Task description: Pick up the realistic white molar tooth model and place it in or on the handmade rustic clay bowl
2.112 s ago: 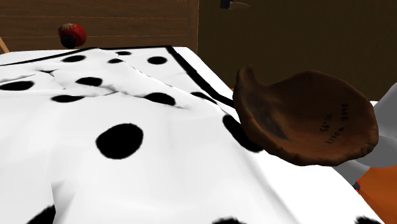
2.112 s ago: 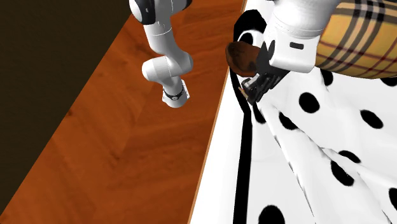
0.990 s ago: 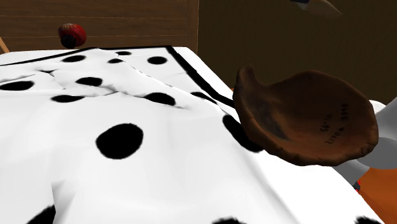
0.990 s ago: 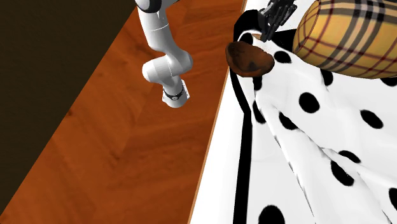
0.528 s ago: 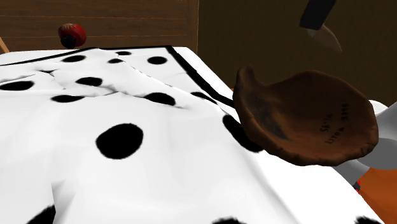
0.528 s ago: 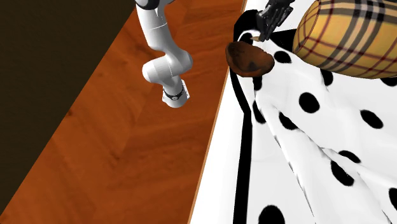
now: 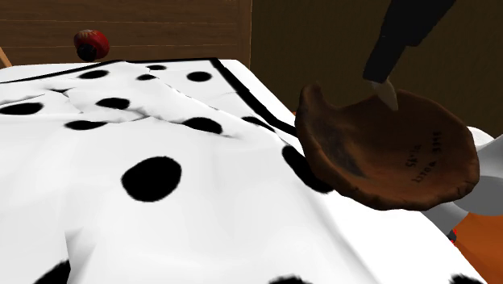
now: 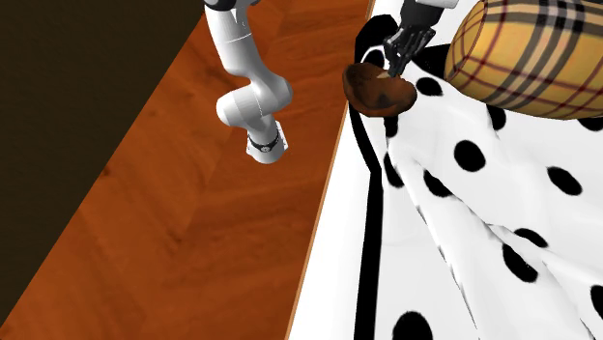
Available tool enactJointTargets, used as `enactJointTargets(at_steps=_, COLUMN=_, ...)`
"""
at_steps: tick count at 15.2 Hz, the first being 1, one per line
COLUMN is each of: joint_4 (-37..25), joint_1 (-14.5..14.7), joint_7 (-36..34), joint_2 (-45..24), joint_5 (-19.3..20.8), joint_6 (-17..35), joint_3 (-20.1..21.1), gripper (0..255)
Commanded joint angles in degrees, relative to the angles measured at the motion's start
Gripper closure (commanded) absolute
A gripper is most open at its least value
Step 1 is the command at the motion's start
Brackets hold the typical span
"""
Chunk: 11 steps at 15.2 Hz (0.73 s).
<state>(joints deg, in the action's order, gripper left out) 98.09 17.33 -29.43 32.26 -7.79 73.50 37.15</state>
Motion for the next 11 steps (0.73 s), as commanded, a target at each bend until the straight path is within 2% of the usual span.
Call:
enactJointTargets(at_steps=1, joint_4=2.65, joint_1=0.48, joint_7=0.2, joint_2=1.2, joint_5=-0.47, joint_6=1.54, joint_3=-0.3, gripper=255)
enactJointTargets(at_steps=2, joint_4=4.28, joint_1=0.75, joint_7=0.28, joint_2=1.85, joint_5=-0.74, joint_6=2.56, joint_3=-0.4, gripper=255)
enactJointTargets(at_steps=10, joint_4=4.27, joint_1=0.74, joint_7=0.28, joint_2=1.84, joint_5=-0.74, joint_6=2.55, joint_3=-0.4, gripper=255)
enactJointTargets(at_steps=11, joint_4=4.27, joint_1=0.74, joint_7=0.28, joint_2=1.84, joint_5=-0.74, joint_6=2.55, joint_3=-0.4, gripper=0)
